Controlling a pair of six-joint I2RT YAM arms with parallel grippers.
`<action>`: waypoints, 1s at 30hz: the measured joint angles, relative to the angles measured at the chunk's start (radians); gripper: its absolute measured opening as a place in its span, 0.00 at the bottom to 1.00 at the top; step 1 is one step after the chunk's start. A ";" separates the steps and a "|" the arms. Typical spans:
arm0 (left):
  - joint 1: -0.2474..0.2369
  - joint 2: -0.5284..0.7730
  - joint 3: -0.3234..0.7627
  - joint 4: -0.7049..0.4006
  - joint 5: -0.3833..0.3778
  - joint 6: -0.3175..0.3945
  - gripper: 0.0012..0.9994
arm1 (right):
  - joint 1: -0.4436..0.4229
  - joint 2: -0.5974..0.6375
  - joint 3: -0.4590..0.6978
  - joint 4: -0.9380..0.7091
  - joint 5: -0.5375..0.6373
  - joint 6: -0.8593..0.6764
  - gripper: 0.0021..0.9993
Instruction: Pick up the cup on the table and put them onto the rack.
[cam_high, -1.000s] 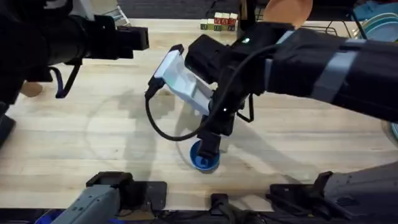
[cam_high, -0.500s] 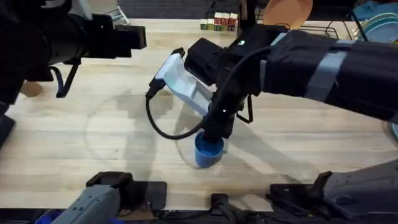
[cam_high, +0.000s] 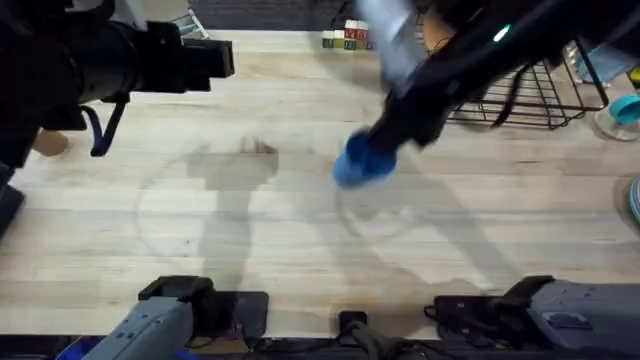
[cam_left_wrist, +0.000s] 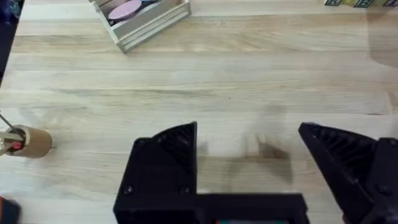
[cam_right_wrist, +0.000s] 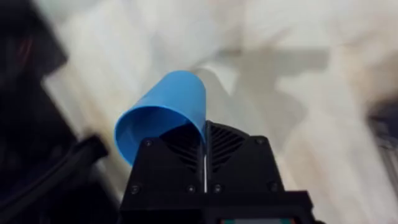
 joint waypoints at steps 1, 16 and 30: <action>0.000 0.000 0.000 0.000 -0.001 0.000 0.99 | -0.036 -0.001 0.024 0.007 0.001 0.000 0.03; 0.000 0.000 0.000 0.000 -0.003 0.000 0.99 | -0.549 0.000 0.126 0.238 0.006 0.168 0.03; 0.000 0.000 0.000 0.000 -0.003 0.000 0.99 | -0.568 0.047 0.174 0.260 0.157 0.254 0.03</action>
